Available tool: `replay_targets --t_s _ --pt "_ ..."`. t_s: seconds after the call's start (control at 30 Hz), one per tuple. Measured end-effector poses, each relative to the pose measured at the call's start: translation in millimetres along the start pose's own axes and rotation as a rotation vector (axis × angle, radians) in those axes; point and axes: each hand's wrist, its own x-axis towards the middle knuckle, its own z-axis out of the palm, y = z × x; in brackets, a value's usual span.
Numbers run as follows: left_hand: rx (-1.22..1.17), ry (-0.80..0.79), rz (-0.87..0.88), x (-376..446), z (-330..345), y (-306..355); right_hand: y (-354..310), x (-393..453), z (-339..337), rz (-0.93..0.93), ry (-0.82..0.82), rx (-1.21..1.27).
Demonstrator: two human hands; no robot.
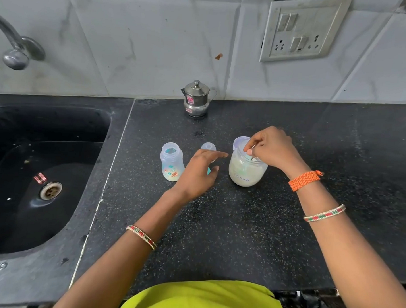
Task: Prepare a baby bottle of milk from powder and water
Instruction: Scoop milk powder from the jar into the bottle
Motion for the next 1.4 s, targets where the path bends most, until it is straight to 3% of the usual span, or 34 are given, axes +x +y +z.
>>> replay_targets --t_s 0.37,0.6,0.73,0.83,1.0,1.2,1.4 --pt "-0.097 0.108 0.003 -10.7 -10.0 1.5 8.9 -1.5 -8.5 0.031 0.304 0.090" --pt "-0.163 0.707 0.091 -29.9 -39.6 2.8 -16.1 -10.7 -29.2 0.006 0.456 0.308" --pt "-0.162 0.879 -0.029 -43.6 -58.3 -13.4 -49.9 -5.7 -20.7 -0.076 0.471 0.432" --pt "-0.148 0.858 -0.174 -56.2 -64.2 -27.0 -77.3 3.4 4.0 -0.117 0.417 0.525" --pt "-0.135 0.687 -0.321 -71.2 -64.8 -45.7 -109.1 12.2 46.5 -0.177 0.316 0.554" --pt "-0.129 0.589 -0.357 -74.0 -62.3 -56.0 -115.2 15.1 69.2 -0.309 0.325 0.420" --pt "-0.165 0.648 -0.329 -71.9 -59.5 -57.0 -111.0 17.3 75.4 -0.405 0.394 0.277"
